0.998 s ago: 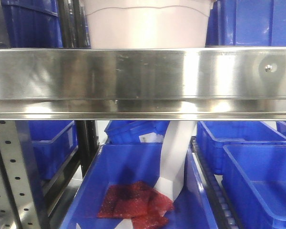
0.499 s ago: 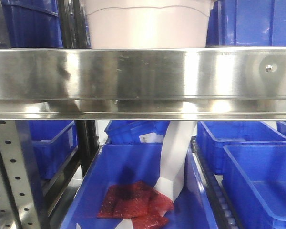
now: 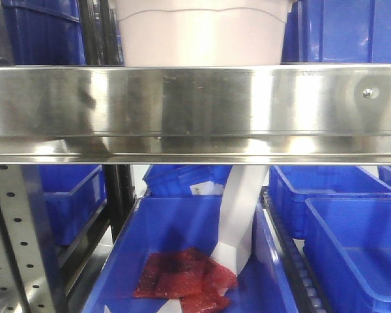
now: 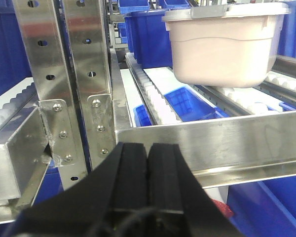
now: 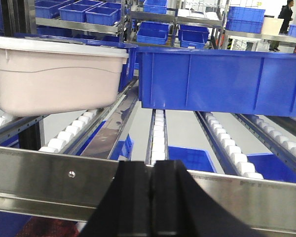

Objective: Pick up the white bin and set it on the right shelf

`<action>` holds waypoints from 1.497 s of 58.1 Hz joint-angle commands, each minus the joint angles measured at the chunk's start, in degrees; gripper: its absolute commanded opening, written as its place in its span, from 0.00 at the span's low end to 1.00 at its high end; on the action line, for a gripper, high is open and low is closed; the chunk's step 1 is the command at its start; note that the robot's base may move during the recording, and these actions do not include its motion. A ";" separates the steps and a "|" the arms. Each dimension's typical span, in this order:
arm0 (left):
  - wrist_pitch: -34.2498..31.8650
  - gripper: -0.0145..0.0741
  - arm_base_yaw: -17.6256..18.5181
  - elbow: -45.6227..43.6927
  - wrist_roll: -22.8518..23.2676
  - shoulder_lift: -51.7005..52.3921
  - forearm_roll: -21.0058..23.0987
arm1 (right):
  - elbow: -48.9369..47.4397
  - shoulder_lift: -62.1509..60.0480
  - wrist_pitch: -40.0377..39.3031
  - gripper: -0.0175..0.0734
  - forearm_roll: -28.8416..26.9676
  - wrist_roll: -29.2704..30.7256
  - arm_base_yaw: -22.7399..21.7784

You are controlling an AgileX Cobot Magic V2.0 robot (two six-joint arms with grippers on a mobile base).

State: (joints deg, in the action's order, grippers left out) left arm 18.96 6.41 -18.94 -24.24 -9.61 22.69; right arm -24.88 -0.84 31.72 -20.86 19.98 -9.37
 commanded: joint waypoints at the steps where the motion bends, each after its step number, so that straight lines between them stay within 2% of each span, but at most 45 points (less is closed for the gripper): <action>1: -4.87 0.03 0.46 -1.63 -0.11 -0.61 0.50 | -1.30 0.67 -5.46 0.27 -0.71 -0.10 -0.06; 3: -4.59 0.03 0.46 -1.63 0.25 -0.61 -1.72 | -1.30 0.67 -5.46 0.27 -0.71 -0.10 -0.06; 5: -4.47 0.03 0.46 -1.63 2.16 -0.61 -6.50 | -1.30 0.67 -5.46 0.27 -0.71 -0.10 -0.06; 7: -4.47 0.03 0.46 -1.63 5.92 -0.61 -11.69 | -1.30 0.67 -5.46 0.27 -0.71 -0.10 -0.06; 10: -4.47 0.03 0.46 -1.37 13.88 -0.61 -19.02 | -1.30 0.67 -5.46 0.27 -0.71 -0.10 -0.06; 12: -4.57 0.03 0.46 -1.07 17.46 -0.61 -22.11 | -1.30 0.67 -5.46 0.27 -0.71 -0.10 -0.06; 14: -4.84 0.03 0.46 -0.49 19.23 -0.61 -23.39 | -1.30 0.67 -5.46 0.27 -0.71 -0.10 -0.06; 27: -11.37 0.03 -0.92 7.98 19.54 2.14 -20.57 | -1.30 0.67 -5.46 0.27 -0.71 -0.10 -0.06; 44: -24.32 0.03 -2.23 21.75 19.54 11.15 -20.44 | -1.30 0.67 -5.46 0.27 -0.71 -0.10 -0.06; 47: -21.36 0.03 -2.23 21.36 19.54 10.83 -20.45 | -1.30 0.67 -5.42 0.27 -0.71 -0.10 -0.06; 58: -23.28 0.03 -2.48 21.48 19.54 10.71 -19.94 | -1.30 0.72 -5.39 0.27 -0.71 -0.10 -0.06; 87: -23.29 0.02 -2.48 21.48 19.54 10.71 -19.94 | -1.30 0.72 -5.39 0.27 -0.71 -0.10 -0.06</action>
State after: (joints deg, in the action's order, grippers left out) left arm 1.09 3.89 1.67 -5.06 0.54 2.25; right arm -24.88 -0.84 31.44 -20.86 19.98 -9.37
